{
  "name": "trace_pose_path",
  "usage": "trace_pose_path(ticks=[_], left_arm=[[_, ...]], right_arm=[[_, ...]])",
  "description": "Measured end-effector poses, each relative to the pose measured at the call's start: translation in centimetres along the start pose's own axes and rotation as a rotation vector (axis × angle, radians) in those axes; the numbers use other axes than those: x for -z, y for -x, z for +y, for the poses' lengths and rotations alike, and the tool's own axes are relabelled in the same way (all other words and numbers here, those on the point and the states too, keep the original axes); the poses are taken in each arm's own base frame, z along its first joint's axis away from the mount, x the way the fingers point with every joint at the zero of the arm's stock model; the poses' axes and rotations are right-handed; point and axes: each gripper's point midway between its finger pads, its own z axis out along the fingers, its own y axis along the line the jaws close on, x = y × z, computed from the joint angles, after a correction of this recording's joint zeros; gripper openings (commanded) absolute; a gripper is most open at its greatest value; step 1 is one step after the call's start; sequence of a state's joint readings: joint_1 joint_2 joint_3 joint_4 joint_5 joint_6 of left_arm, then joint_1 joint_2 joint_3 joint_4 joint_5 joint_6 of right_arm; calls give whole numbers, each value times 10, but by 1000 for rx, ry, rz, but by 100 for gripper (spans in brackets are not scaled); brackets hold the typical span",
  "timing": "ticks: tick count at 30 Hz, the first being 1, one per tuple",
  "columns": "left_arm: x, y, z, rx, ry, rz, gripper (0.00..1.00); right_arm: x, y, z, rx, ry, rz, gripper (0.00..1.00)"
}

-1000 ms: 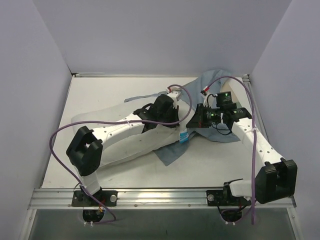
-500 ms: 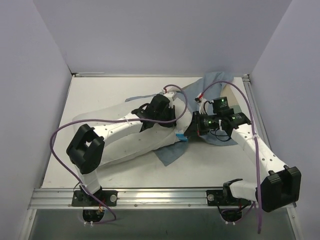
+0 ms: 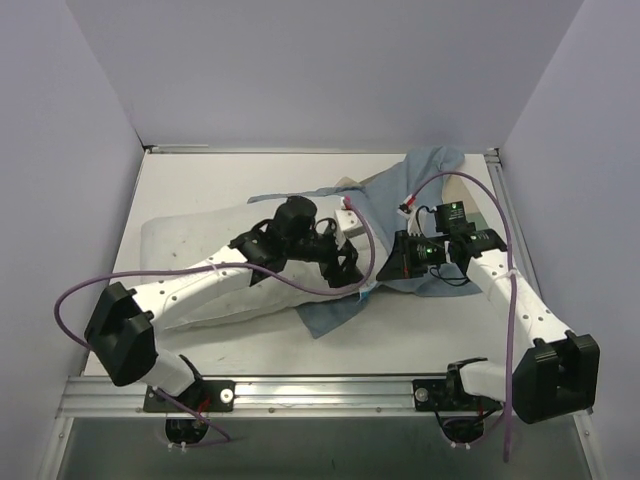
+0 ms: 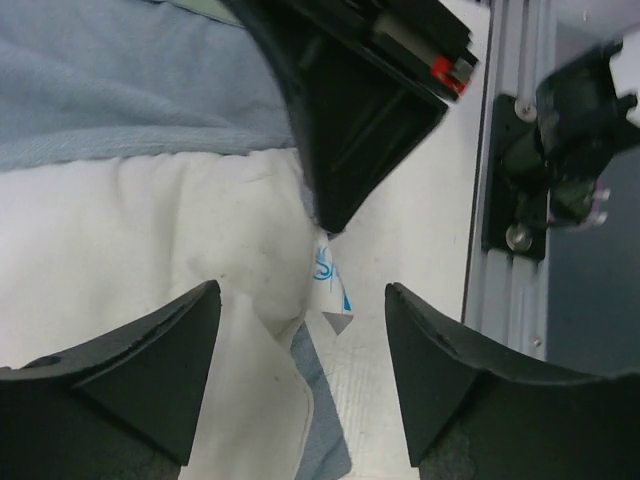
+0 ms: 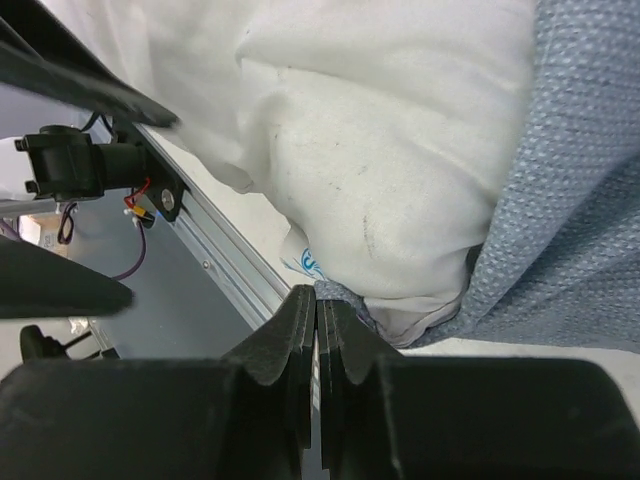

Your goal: Put the pillow into the pillowcase

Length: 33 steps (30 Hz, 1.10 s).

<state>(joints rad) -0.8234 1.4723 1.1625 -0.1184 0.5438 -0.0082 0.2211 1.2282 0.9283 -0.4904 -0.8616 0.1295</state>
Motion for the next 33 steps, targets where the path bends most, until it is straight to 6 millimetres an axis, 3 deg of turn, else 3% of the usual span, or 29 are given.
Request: trace_pose_path(ticks=[4, 7, 8, 9, 12, 13, 14, 21, 25, 30, 33], left_arm=[[-25, -21, -16, -163, -76, 62, 80], [-47, -43, -15, -240, -85, 115, 73], [-53, -50, -11, -253, -70, 130, 68], [-58, -55, -6, -265, -55, 143, 47], [-69, -66, 14, -282, 20, 168, 21], [-71, -66, 20, -277, 37, 166, 3], [-71, -65, 25, -259, 51, 156, 0], [-58, -33, 66, -71, 132, 24, 0], [-68, -27, 59, 13, 143, -2, 0], [-104, -38, 38, 104, 143, -15, 0], [-117, -42, 33, 188, 148, -37, 0]], right_arm=[[2, 0, 3, 9, 8, -9, 0], [5, -2, 7, 16, 14, -19, 0], [6, -3, 8, 18, 17, -22, 0], [7, -4, 8, 18, 19, -26, 0], [9, -7, 10, 26, 21, -34, 0], [10, -10, 10, 29, 20, -35, 0], [11, -13, 10, 31, 20, -34, 0], [15, -24, 12, 53, 22, -34, 0], [13, -18, 23, 51, 41, -50, 0], [22, 10, 37, 36, 29, -124, 0], [24, 12, 37, -7, 10, -134, 0]])
